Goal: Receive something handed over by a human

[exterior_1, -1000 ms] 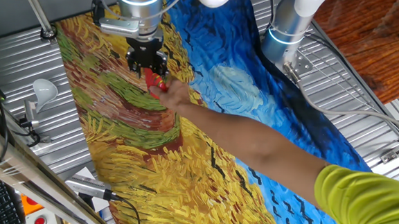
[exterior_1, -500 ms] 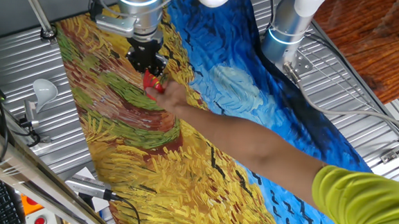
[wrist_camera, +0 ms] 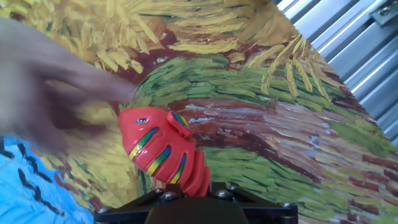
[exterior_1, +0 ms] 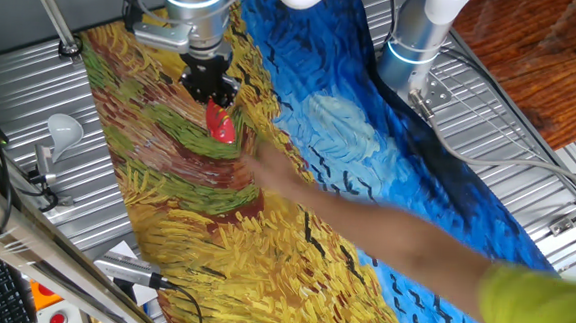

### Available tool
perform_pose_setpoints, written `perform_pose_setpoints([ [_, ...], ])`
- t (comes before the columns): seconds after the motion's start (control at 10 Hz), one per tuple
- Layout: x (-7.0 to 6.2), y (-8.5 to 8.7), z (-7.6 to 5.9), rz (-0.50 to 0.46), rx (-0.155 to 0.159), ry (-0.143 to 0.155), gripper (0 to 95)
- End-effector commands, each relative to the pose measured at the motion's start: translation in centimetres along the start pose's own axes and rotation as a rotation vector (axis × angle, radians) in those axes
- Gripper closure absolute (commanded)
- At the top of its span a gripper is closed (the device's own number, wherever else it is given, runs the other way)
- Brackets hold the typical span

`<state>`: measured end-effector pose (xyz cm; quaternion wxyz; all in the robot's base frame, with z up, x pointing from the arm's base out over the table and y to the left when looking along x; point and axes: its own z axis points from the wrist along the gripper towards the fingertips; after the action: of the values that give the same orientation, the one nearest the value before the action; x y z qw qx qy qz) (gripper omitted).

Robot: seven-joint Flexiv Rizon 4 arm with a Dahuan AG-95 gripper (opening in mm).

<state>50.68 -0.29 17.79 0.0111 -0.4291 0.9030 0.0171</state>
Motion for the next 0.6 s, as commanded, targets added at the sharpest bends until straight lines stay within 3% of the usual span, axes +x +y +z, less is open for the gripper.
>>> perform_pose_setpoints([
  [0.1, 0.6, -0.6, -0.1, -0.018, -0.002, 0.002, 95.0],
  [0.4, 2.3, -3.8, -0.2, -0.074, -0.014, 0.000, 95.0],
  [0.6, 2.8, -5.9, 0.8, -0.104, -0.016, -0.008, 95.0],
])
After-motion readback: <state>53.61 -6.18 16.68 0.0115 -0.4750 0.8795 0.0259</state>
